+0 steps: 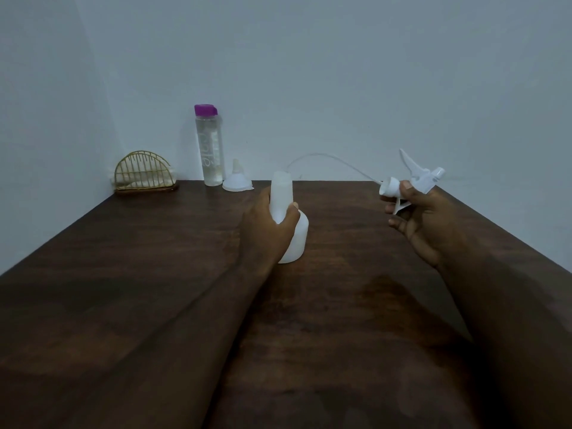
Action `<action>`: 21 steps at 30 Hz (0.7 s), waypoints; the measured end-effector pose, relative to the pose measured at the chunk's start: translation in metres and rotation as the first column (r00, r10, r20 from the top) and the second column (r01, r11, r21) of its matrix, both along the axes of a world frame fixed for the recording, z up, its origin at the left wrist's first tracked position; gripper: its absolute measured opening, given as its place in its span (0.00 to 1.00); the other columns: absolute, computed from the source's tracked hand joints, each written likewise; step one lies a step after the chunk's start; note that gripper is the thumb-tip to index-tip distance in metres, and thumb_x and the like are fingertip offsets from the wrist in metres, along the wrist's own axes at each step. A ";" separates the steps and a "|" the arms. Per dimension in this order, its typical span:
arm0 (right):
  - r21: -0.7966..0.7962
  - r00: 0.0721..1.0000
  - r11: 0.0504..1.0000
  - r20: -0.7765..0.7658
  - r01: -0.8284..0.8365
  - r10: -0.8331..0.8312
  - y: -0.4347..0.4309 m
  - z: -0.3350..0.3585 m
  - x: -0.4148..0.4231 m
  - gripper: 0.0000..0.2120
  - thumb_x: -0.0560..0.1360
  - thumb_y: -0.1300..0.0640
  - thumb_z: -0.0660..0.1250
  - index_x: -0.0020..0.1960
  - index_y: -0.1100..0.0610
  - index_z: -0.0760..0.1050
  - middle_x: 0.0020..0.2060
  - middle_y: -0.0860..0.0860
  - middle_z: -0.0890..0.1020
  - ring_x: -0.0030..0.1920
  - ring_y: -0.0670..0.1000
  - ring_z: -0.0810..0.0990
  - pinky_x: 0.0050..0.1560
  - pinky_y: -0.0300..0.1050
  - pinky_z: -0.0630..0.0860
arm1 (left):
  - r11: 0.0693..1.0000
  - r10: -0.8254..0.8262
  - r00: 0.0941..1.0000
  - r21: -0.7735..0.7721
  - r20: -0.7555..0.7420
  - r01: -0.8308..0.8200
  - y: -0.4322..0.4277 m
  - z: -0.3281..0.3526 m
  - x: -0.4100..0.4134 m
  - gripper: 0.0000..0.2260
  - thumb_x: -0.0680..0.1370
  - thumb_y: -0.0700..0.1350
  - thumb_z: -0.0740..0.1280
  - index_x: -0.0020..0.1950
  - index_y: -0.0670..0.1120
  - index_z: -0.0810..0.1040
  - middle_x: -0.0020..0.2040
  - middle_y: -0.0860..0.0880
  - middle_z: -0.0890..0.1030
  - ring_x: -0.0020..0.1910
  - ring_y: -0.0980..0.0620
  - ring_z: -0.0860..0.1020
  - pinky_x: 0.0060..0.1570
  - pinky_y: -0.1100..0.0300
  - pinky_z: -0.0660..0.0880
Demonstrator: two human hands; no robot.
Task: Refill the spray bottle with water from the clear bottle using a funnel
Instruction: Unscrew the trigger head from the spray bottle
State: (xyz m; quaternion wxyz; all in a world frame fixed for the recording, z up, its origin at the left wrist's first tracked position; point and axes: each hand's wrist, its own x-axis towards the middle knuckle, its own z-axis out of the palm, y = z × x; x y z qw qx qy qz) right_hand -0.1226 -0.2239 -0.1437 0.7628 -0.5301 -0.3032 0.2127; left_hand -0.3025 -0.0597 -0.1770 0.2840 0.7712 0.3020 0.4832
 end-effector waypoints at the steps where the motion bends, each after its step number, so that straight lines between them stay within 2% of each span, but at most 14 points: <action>1: 0.008 1.000 1.000 -0.016 -0.002 0.002 0.000 0.000 0.000 0.07 0.82 0.55 0.60 0.55 0.55 0.75 0.42 0.50 0.84 0.35 0.44 0.80 0.33 0.37 0.75 | 1.000 0.001 1.000 -0.003 -0.002 -0.001 0.000 0.000 0.000 0.15 0.77 0.52 0.67 0.59 0.46 0.75 0.49 0.56 0.75 0.45 0.59 0.73 0.38 0.74 0.65; 6: 0.017 1.000 1.000 -0.021 0.022 -0.021 -0.001 0.002 0.004 0.07 0.81 0.55 0.61 0.56 0.55 0.76 0.39 0.50 0.84 0.34 0.46 0.78 0.32 0.38 0.74 | 1.000 -0.003 1.000 -0.009 0.024 0.004 -0.001 0.001 0.001 0.12 0.77 0.52 0.68 0.55 0.46 0.74 0.46 0.57 0.73 0.38 0.63 0.72 0.38 0.69 0.67; 10: 0.013 0.999 0.999 0.011 0.037 -0.038 0.000 0.002 0.005 0.12 0.82 0.54 0.61 0.62 0.57 0.73 0.38 0.51 0.83 0.31 0.45 0.74 0.30 0.38 0.72 | 1.000 -0.010 1.000 -0.019 0.005 0.010 -0.003 0.001 0.000 0.14 0.77 0.52 0.68 0.59 0.47 0.74 0.48 0.58 0.72 0.39 0.63 0.71 0.39 0.72 0.68; 14: -0.016 0.998 0.998 0.035 0.062 -0.061 0.002 0.001 0.002 0.09 0.81 0.54 0.63 0.60 0.55 0.74 0.42 0.49 0.81 0.34 0.44 0.76 0.31 0.37 0.73 | 1.000 -0.015 1.000 -0.021 0.005 0.015 -0.003 0.001 0.000 0.14 0.77 0.52 0.67 0.59 0.48 0.73 0.48 0.58 0.72 0.39 0.67 0.71 0.37 0.76 0.63; 16: 0.002 0.998 0.998 -0.005 0.061 -0.061 0.002 0.000 0.002 0.08 0.80 0.54 0.63 0.58 0.54 0.75 0.42 0.48 0.81 0.35 0.44 0.77 0.32 0.36 0.74 | 1.000 -0.016 1.000 -0.022 0.005 0.016 -0.002 0.001 0.000 0.13 0.77 0.52 0.67 0.59 0.49 0.73 0.48 0.59 0.72 0.40 0.68 0.71 0.37 0.77 0.63; 21: 0.014 1.000 1.000 0.014 0.024 -0.024 -0.002 0.003 0.005 0.09 0.81 0.54 0.63 0.59 0.55 0.73 0.44 0.48 0.80 0.37 0.43 0.79 0.34 0.37 0.75 | 0.999 -0.021 1.000 -0.029 -0.001 0.021 -0.002 0.001 0.001 0.17 0.77 0.53 0.67 0.63 0.47 0.72 0.51 0.58 0.71 0.44 0.61 0.71 0.39 0.76 0.62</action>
